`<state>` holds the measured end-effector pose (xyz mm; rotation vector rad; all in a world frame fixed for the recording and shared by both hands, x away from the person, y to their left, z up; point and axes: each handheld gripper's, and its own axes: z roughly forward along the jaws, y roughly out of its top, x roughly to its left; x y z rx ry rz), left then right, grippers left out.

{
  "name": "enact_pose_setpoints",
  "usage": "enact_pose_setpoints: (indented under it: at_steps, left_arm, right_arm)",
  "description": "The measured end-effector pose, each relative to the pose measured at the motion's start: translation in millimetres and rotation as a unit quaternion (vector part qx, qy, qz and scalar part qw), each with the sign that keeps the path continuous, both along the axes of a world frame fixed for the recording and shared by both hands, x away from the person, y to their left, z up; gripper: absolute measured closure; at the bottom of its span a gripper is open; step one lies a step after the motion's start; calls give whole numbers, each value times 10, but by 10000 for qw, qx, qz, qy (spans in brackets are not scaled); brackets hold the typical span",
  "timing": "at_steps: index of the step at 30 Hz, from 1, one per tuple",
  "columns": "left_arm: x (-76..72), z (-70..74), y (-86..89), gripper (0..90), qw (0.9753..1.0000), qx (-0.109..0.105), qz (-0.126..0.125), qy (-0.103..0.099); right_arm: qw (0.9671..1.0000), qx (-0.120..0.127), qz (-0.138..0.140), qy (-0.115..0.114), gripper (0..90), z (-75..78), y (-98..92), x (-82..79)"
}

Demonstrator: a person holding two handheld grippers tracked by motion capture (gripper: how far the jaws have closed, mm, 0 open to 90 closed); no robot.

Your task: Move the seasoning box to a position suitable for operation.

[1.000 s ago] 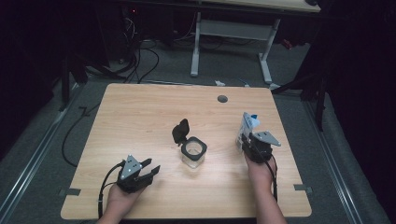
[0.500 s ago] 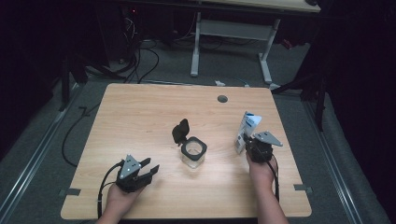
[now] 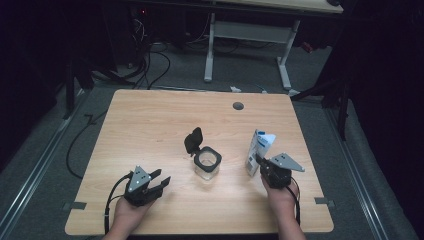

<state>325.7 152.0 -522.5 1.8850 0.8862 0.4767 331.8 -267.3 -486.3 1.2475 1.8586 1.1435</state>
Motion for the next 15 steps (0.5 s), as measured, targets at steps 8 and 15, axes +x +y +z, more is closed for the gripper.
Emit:
enact_pose_setpoints:
  at_steps: [8, 15]
  left_arm:
    - [-4, -3, -23, 536, 10000, 20, -1, -6]
    - [-2, -6, -14, 536, 10000, 24, 0, 8]
  right_arm:
    - [10000, -47, -11, -84, 814, -33, -32, -188]
    - [9999, -49, -156, -31, 756, -1, -98, -221]
